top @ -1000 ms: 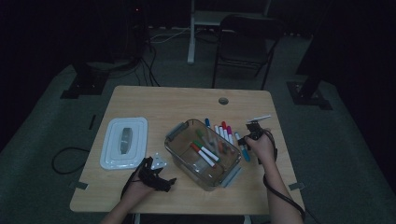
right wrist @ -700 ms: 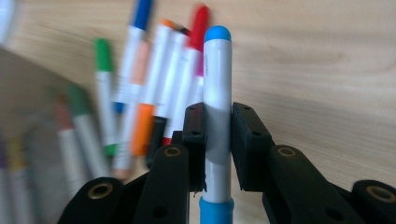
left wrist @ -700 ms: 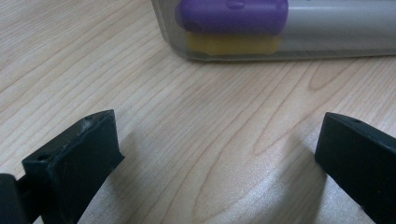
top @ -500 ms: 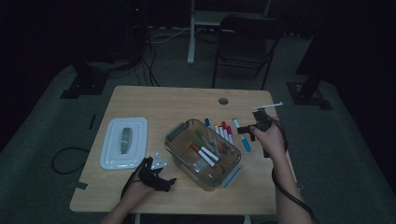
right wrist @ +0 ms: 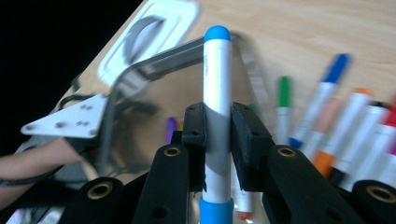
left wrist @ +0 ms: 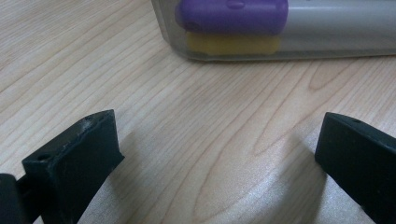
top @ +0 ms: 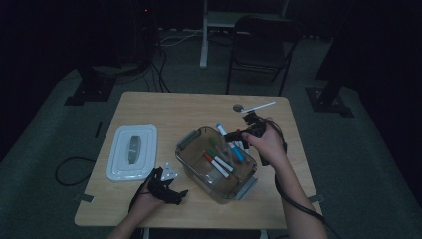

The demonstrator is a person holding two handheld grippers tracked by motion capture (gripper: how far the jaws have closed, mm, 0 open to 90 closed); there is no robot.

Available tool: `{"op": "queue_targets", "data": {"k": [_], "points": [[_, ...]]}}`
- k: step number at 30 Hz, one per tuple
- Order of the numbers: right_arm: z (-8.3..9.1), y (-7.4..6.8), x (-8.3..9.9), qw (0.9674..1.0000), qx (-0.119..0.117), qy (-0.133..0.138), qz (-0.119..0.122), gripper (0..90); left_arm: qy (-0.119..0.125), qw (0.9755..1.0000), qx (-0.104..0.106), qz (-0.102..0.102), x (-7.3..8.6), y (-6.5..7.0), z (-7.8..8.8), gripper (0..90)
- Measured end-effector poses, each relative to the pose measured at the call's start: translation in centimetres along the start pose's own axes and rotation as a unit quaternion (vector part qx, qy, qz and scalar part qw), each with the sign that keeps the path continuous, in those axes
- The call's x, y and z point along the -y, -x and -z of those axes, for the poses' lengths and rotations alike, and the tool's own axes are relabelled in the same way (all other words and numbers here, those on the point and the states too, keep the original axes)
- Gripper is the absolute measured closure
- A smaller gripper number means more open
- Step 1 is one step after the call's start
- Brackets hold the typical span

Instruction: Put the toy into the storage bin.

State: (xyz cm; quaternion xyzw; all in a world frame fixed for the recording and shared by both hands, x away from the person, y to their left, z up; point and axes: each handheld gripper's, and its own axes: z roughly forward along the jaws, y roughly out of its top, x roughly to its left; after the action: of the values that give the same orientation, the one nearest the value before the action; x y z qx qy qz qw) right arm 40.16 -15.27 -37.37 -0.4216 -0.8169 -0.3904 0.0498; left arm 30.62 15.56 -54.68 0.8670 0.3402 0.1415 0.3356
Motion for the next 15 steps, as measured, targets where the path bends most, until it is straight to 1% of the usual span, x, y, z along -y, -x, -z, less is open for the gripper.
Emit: {"op": "queue_targets", "data": {"k": [2, 4, 6, 8, 10, 12, 13, 15], "points": [[-1.3, -0.9, -0.2, 0.9997, -0.007, -0.017, 0.014, 76.5, 0.0, 1.0, 0.0, 0.0, 0.0, 0.0, 0.0, 0.5], [-2.7, -1.6, -0.2, 0.999, -0.025, -0.031, 0.017, 76.5, 0.0, 1.0, 0.0, 0.0, 0.0, 0.0, 0.0, 0.5], [-4.3, -2.2, -0.2, 0.998, -0.026, -0.051, 0.027, 76.5, 0.0, 1.0, 0.0, 0.0, 0.0, 0.0, 0.0, 0.5], [-5.9, -2.7, 0.0, 0.9964, -0.036, -0.071, 0.03, 76.5, -0.001, 1.0, 0.0, 0.0, 0.0, 0.0, 0.0, 0.5], [-7.3, -3.1, 0.3, 0.9962, -0.029, -0.075, 0.033, 76.6, 0.0, 1.0, 0.0, 0.0, 0.0, 0.0, 0.0, 0.5], [-8.5, -3.4, 0.6, 0.9954, -0.032, -0.083, 0.035, 76.6, 0.0, 1.0, 0.0, 0.0, 0.0, 0.0, 0.0, 0.5], [-9.1, -3.5, 0.7, 0.9944, -0.029, -0.093, 0.04, 76.6, 0.0, 1.0, 0.0, 0.0, 0.0, 0.0, 0.0, 0.5], [-10.2, -3.6, 1.0, 0.9926, -0.017, -0.112, 0.045, 76.6, 0.0, 1.0, 0.0, 0.0, 0.0, 0.0, 0.0, 0.5]]}}
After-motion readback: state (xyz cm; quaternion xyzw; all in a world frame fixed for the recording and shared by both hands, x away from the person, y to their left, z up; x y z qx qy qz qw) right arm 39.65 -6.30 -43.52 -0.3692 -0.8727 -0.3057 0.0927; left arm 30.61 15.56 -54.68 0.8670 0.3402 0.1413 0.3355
